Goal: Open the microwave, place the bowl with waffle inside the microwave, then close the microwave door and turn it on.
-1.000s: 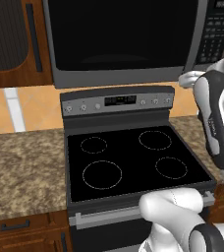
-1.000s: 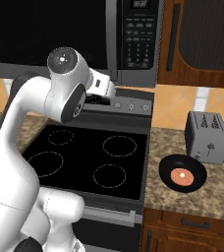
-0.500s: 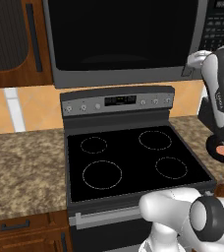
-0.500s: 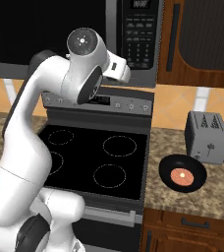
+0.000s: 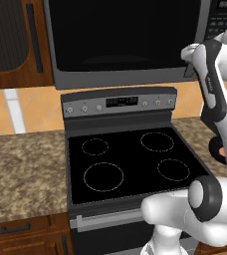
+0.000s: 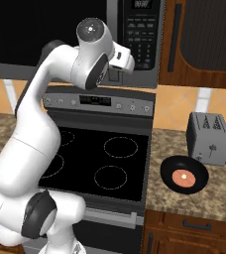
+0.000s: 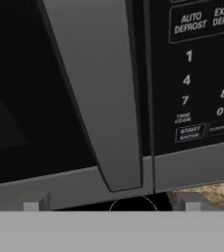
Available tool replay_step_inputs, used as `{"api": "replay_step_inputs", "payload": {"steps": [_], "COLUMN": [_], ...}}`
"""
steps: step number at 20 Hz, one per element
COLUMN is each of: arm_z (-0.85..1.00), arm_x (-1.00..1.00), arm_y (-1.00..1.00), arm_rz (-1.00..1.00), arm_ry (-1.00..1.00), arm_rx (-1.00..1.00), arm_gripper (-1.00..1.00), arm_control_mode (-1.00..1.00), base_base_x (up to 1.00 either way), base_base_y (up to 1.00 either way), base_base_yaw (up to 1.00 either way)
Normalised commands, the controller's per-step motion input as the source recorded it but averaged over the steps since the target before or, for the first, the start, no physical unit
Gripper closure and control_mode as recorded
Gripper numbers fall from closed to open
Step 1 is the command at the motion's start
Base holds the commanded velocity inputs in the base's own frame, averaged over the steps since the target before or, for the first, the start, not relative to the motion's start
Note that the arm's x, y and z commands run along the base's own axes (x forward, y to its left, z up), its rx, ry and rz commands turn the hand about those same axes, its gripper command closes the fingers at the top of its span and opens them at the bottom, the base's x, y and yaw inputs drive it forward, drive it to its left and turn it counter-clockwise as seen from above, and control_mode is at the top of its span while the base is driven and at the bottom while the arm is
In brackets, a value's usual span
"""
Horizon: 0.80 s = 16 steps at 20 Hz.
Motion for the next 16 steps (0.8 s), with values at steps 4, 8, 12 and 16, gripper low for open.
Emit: {"api": "replay_step_inputs", "payload": {"steps": [4, 8, 12, 16], "arm_z": [0.02, 0.00, 0.00, 0.00], "arm_x": [0.47, 0.44, 0.36, 0.37], "arm_y": [0.00, 0.00, -0.01, -0.01], "arm_rz": [0.00, 0.00, 0.00, 0.00], "arm_ry": [0.00, 0.00, 0.00, 0.00], "arm_rx": [-0.02, 0.00, 0.00, 0.00], "arm_gripper": [-1.00, -1.00, -1.00, -1.00], "arm_control_mode": [-1.00, -1.00, -1.00, -1.00], "base_base_x": [0.00, 0.00, 0.00, 0.00], "base_base_y": [0.00, 0.00, 0.00, 0.00], "base_base_yaw": [0.00, 0.00, 0.00, 0.00]}}
